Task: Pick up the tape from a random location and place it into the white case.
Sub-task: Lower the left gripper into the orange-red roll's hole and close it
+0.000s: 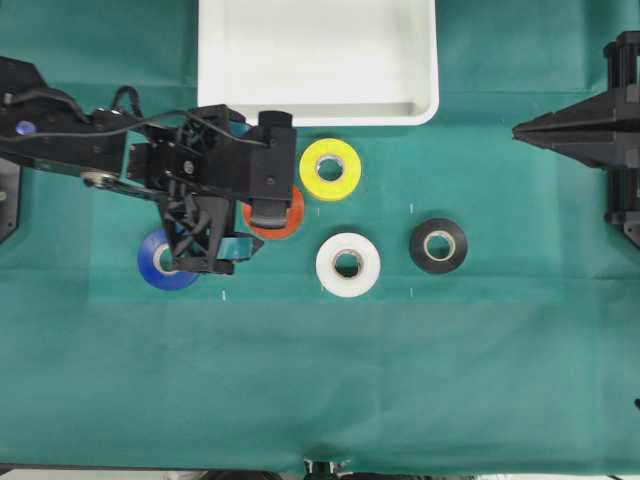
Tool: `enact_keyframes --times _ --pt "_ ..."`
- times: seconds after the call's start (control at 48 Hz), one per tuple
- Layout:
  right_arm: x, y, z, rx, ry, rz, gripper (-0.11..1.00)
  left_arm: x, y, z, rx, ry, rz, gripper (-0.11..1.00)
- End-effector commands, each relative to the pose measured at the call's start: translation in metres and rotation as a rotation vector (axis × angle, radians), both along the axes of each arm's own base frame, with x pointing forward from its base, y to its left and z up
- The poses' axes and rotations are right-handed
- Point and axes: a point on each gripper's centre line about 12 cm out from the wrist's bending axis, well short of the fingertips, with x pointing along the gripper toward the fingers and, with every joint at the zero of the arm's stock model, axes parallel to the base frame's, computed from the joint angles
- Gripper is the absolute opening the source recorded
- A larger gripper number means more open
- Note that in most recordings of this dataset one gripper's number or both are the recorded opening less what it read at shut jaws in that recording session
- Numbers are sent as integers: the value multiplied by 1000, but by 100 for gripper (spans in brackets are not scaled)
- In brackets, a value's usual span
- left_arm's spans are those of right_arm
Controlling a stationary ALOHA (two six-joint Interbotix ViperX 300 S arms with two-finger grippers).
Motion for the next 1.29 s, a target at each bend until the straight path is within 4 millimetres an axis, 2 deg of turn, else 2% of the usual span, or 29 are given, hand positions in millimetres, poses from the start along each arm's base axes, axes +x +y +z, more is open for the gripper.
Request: enact_keyframes --times 0.0,0.146,1.272 --pt "3 0 11 1 -25 -2 0 2 1 -6 1 -6 3 98" --pt "3 0 10 1 -21 -2 0 7 1 -24 3 14 3 98" --pt "6 0 5 -2 -2 0 0 13 -3 -96 8 101 -2 98"
